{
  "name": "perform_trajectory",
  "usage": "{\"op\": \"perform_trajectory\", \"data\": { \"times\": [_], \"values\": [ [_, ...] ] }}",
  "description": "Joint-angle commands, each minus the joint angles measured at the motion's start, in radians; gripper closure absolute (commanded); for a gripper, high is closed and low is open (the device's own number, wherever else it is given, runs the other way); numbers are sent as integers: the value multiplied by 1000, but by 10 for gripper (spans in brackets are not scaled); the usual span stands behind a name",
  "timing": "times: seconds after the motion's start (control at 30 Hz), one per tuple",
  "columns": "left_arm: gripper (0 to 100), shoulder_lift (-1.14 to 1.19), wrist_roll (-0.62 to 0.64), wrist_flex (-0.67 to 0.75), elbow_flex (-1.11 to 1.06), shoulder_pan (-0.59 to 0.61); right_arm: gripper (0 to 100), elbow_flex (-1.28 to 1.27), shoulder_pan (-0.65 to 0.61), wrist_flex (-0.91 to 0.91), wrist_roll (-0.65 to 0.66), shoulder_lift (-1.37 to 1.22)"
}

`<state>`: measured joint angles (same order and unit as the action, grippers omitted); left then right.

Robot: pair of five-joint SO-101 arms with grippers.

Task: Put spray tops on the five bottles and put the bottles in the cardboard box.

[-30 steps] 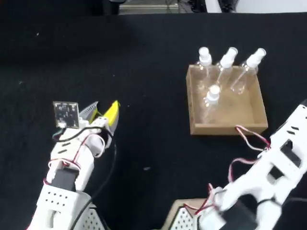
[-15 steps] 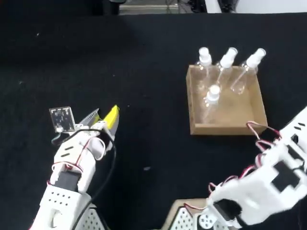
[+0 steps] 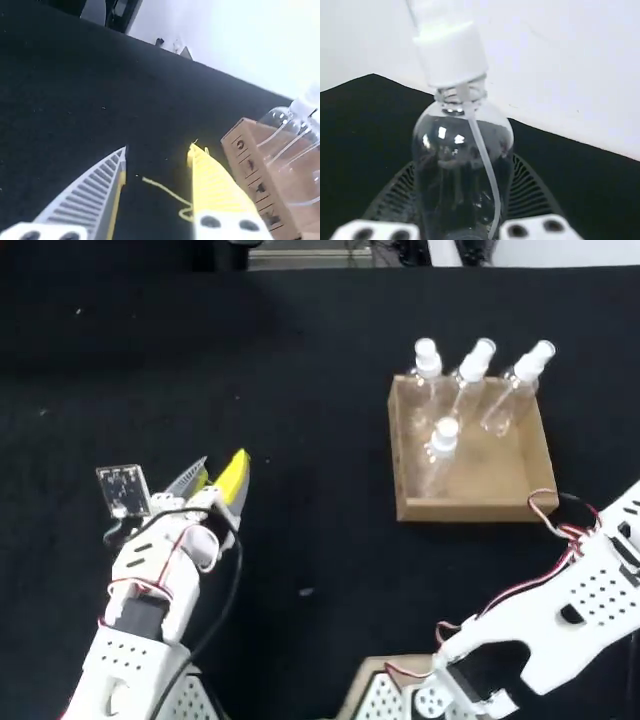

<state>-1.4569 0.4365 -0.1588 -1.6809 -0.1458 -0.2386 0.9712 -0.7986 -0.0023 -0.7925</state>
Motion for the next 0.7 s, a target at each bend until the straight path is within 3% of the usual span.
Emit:
{"op": "perform_trajectory", "data": {
  "times": [0.0, 0.23, 0.43, 0.67],
  "values": [
    [820, -3, 83, 21, -25, -7, 977, 68, 32, -32, -2, 1],
    [820, -3, 81, 20, -25, -2, 974, 41, 32, -32, 0, -5],
    [820, -3, 81, 20, -25, -5, 887, -12, 25, -34, 0, -5],
    [820, -3, 81, 20, -25, -5, 889, -41, 23, -34, 0, -5]
  ]
}}
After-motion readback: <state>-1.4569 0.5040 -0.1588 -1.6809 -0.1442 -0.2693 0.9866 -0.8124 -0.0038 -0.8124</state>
